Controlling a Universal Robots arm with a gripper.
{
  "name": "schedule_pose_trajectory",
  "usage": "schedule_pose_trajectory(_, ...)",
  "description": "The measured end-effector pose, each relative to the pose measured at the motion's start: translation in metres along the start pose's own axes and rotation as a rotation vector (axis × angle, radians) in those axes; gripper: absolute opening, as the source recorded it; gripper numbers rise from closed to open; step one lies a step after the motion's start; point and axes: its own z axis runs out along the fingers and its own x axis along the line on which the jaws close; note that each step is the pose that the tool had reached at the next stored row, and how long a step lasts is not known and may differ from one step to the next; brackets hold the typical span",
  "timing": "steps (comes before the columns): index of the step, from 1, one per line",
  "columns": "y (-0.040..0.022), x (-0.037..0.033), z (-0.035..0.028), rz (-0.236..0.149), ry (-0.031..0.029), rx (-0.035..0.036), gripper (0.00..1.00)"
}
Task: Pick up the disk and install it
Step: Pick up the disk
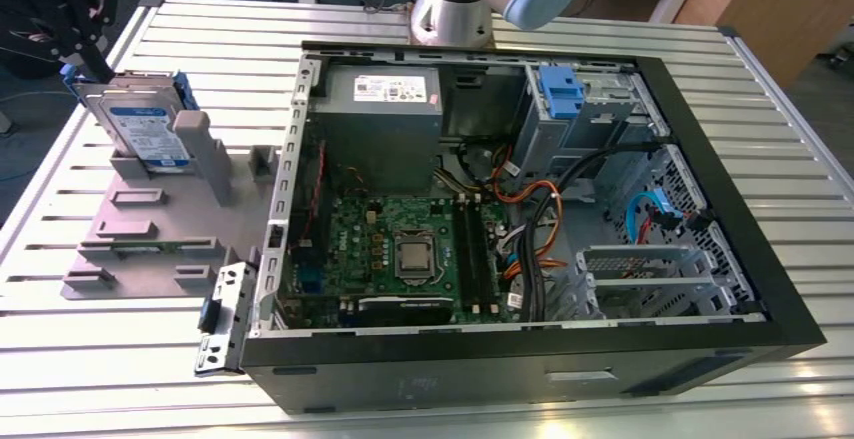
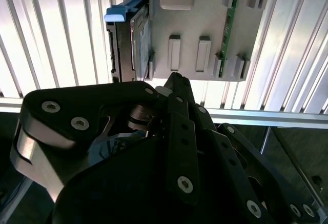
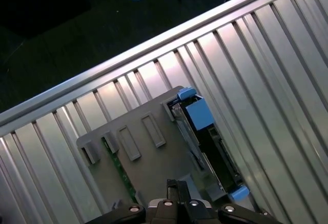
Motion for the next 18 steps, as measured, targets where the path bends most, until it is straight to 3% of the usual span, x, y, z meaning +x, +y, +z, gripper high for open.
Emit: schedule_pose_trajectory(18,0.0,0.0,0.0,-0.044,0.0019,-0.0011,0.11)
